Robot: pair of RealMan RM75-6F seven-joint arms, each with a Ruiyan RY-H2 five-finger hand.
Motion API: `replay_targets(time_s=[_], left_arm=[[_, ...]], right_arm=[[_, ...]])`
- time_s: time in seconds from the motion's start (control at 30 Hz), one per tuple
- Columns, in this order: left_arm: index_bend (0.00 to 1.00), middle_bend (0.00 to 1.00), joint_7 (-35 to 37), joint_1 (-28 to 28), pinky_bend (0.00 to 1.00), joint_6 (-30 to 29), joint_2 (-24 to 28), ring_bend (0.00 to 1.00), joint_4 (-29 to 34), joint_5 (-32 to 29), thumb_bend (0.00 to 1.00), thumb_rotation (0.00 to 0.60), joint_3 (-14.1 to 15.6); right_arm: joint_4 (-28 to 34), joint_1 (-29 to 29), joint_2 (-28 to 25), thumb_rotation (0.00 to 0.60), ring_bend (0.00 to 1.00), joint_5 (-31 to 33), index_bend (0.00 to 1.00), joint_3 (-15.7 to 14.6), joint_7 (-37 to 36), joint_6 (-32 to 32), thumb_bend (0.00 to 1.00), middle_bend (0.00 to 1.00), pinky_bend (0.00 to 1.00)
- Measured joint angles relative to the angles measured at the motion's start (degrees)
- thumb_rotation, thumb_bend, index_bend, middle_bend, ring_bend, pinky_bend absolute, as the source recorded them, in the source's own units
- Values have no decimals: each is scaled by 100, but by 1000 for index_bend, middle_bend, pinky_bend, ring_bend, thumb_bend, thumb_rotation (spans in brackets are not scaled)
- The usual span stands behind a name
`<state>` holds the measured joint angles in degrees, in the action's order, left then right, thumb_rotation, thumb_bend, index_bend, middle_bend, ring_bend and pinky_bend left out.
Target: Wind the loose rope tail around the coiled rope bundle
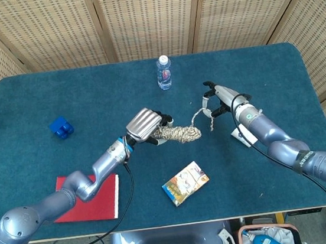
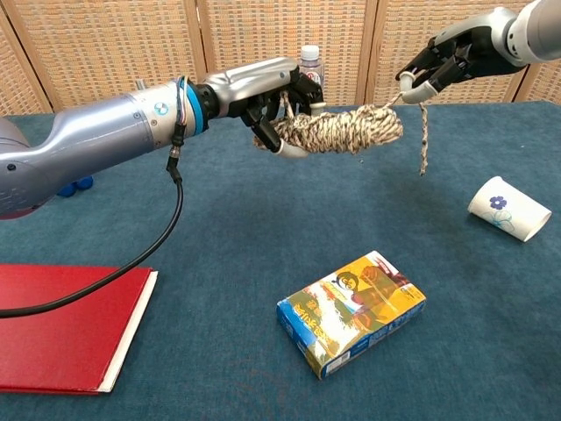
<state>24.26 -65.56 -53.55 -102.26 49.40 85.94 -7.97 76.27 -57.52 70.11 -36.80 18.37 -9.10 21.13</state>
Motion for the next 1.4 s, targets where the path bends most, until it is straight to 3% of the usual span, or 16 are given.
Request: replay_targets(time_s=[0.3, 1.03, 1.4], left_arm=[[759, 594, 154, 34, 617, 379, -11, 533, 146, -922, 571, 600, -678], [759, 594, -2361, -37, 619, 123, -464, 533, 698, -2467, 581, 600, -1644], [758, 594, -2905, -63, 619, -30, -593, 533, 910, -2932, 590, 600, -1903]], right_arm=[[212, 213, -7, 600, 0, -227, 721, -15, -349, -64, 477, 0, 0], [1267, 952, -96, 600, 0, -1144, 721, 180, -1157, 414, 478, 0, 0], [1319, 1019, -92, 600, 0, -1368, 721, 195, -1365, 363, 463, 0, 0]])
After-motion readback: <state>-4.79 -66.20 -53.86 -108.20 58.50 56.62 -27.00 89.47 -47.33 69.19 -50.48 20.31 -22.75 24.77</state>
